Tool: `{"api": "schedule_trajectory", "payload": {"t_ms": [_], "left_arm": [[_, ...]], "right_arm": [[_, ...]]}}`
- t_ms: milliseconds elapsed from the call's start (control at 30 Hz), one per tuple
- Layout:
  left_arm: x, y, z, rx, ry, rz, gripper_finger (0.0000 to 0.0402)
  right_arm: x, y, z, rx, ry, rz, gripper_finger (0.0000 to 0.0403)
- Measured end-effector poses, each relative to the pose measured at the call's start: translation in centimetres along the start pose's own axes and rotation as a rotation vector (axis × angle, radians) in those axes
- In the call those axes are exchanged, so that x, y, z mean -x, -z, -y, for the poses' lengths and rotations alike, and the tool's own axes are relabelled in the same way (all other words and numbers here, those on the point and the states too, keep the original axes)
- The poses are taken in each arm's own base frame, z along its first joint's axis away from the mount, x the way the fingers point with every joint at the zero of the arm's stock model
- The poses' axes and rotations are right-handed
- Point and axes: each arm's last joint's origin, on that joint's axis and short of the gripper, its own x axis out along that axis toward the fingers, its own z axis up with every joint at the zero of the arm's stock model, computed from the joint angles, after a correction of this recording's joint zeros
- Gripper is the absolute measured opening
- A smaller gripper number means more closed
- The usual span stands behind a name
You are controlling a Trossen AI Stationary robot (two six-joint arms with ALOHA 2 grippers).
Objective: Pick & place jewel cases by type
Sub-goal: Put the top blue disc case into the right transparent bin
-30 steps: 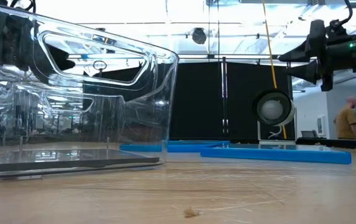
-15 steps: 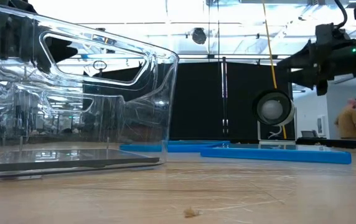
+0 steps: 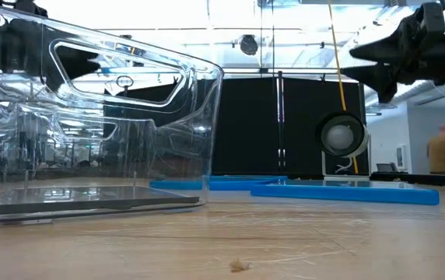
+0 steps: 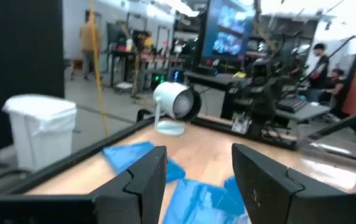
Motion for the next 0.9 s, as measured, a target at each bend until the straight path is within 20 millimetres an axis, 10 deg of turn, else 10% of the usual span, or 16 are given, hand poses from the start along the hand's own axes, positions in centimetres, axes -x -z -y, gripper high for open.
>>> {"api": "schedule_trajectory", "payload": {"t_ms": [200,533,900], "left_arm": [[-1.2,0.5,-0.3,-0.005,-0.114,-0.051,0.0186],[-4.1,-1.0,-1.4,0.184,-0.277,-0.14,0.0186],[-14.3,-2.1,-3.7,0.028,-0.376,-0.63,0.0186]], "right_arm": [[-1.9,0.7,-0.1,0.181,0.065,-0.204,0.0215],[-12.9,-0.8,-0.9,0.573,0.164,-0.69,0.0215],[-17.0,2.9,4.9,0.563,0.34,-0.934,0.0215]]}}
